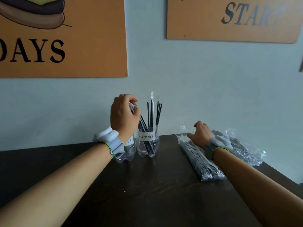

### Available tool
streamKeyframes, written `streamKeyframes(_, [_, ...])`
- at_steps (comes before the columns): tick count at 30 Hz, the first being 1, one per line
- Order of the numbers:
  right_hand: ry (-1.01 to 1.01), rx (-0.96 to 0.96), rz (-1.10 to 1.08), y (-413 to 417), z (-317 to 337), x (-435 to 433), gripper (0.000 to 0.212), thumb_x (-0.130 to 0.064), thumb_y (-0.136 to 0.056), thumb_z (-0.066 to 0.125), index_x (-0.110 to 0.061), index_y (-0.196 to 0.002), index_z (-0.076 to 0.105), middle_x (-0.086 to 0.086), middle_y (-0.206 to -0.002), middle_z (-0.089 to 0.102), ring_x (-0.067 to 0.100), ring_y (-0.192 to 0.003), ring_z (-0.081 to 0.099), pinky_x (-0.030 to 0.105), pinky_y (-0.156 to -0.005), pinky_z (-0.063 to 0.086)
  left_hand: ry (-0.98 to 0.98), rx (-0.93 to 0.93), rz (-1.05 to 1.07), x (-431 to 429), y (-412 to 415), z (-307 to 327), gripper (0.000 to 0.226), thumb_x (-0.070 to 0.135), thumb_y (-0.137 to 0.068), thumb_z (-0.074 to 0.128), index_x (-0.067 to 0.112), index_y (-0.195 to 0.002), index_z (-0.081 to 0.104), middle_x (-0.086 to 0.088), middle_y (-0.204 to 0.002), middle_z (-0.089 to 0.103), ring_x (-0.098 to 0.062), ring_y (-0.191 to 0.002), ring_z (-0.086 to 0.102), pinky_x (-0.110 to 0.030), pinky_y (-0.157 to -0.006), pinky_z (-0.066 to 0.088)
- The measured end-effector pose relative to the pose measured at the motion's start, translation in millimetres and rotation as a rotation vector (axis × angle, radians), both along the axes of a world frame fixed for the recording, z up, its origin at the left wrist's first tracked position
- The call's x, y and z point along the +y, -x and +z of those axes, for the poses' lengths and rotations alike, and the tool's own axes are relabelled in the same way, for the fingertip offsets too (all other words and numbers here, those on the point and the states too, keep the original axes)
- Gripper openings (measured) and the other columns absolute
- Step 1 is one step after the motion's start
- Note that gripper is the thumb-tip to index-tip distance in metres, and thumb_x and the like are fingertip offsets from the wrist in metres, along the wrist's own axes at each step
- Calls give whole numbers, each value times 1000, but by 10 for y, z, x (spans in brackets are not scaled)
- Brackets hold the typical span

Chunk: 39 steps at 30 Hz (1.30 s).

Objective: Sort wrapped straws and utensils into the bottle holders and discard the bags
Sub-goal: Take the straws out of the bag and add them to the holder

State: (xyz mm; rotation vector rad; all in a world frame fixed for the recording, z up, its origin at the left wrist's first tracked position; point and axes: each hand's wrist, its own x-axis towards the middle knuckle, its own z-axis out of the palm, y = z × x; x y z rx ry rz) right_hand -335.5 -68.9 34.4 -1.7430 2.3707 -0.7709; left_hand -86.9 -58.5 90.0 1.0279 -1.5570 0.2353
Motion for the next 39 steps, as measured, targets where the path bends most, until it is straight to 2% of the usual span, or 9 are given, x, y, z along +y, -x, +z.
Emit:
streamKeyframes(5, [-354, 108, -89, 222, -388, 3, 113, -67, -72, 60, -1, -148, 10, 21, -154, 23, 37, -140, 27, 48, -114, 30, -88, -289, -140, 120, 246, -217, 13, 3, -80, 55, 8, -87, 65, -5, -87, 65, -25, -84, 60, -38, -83, 48])
streamKeyframes(9, [-411, 71, -125, 189, -661, -45, 129, -71, -54, 70, -17, -150, 4, 23, -152, 22, 39, -138, 30, 54, -110, 35, -184, -386, -188, 134, 351, -456, 13, 9, -84, 53, 12, -89, 65, -1, -92, 64, -19, -84, 60, -31, -82, 48])
streamKeyframes(12, [-390, -24, -178, 144, -737, -93, 126, -54, -55, 81, -21, -149, 3, 23, -145, 29, 40, -132, 38, 53, -107, 38, -276, -445, -212, 139, 406, -617, 13, 14, -85, 52, 16, -89, 64, 3, -93, 61, -16, -83, 60, -24, -76, 46])
streamKeyframes(20, [-188, -292, -199, 74, -624, -44, 77, -15, -71, 74, -4, -133, 30, 19, -124, 57, 34, -113, 56, 39, -94, 51, -486, -509, -275, 129, 377, -787, 13, 16, -86, 54, 18, -96, 62, 4, -96, 61, -6, -75, 54, -22, -72, 48])
streamKeyframes(25, [84, -541, -174, 13, -343, 78, 67, -13, -70, 72, -3, -126, 37, 21, -118, 59, 33, -98, 60, 36, -80, 53, -485, -465, -299, 134, 320, -671, 12, 16, -86, 55, 19, -96, 62, 3, -98, 61, -12, -79, 60, -23, -72, 49])
streamKeyframes(31, [499, -502, 6, -303, -46, 338, 82, -22, -68, 71, -24, -138, 28, 9, -121, 60, 27, -94, 60, 39, -81, 52, -430, -248, -345, 236, 307, -393, 19, 17, -88, 56, 12, -107, 59, 1, -101, 64, -16, -83, 63, -29, -77, 53])
streamKeyframes(34, [602, -504, 211, -504, 90, 508, 83, -19, -68, 70, -27, -138, 27, 8, -120, 61, 28, -100, 63, 46, -86, 55, -516, 44, -381, 278, 261, -140, 32, 36, -92, 51, 14, -114, 53, 3, -104, 58, -15, -94, 60, -25, -83, 50])
streamKeyframes(37, [599, -467, 394, -714, 158, 625, 83, -14, -68, 70, -24, -139, 28, 8, -116, 65, 26, -100, 66, 46, -88, 55, -656, 428, -524, 281, 159, 106, 31, 53, -93, 35, 24, -96, 46, -3, -104, 49, -21, -97, 55, -43, -93, 48])
streamKeyframes(39, [586, -462, 474, -851, 156, 676, 82, -18, -66, 69, -23, -138, 30, 6, -113, 66, 24, -98, 67, 43, -88, 55, -719, 636, -568, 282, 66, 172, 41, 60, -92, 26, 25, -102, 46, -5, -106, 49, -20, -96, 54, -46, -90, 48])
